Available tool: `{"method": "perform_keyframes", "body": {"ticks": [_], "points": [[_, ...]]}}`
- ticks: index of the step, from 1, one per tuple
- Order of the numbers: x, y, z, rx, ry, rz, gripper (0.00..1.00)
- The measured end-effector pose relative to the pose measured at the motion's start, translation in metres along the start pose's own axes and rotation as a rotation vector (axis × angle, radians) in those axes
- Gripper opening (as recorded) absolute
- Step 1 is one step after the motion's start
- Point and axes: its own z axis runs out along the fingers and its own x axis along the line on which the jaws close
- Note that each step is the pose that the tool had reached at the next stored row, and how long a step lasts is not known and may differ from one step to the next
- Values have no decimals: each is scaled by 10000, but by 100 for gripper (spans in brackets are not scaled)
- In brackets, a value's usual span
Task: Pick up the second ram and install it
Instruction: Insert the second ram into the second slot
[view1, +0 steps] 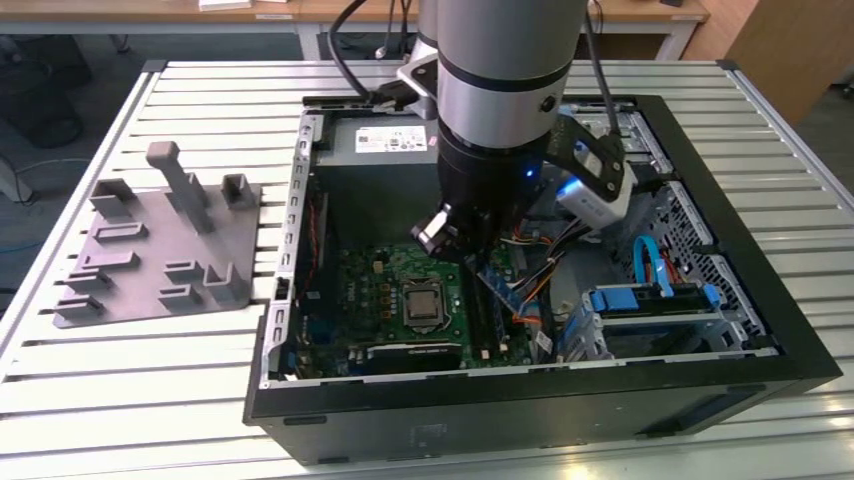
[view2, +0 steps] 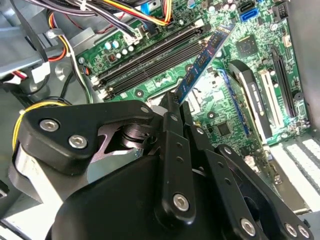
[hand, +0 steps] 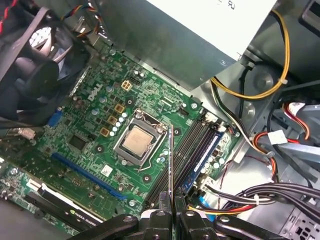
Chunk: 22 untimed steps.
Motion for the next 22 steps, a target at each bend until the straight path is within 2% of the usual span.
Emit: {"method": "perform_keyframes", "body": {"ticks": [15, 22], "points": [[0, 1, 17, 92, -4, 1517, 14], [-23, 41, 33, 115, -3, 1862, 14]]}}
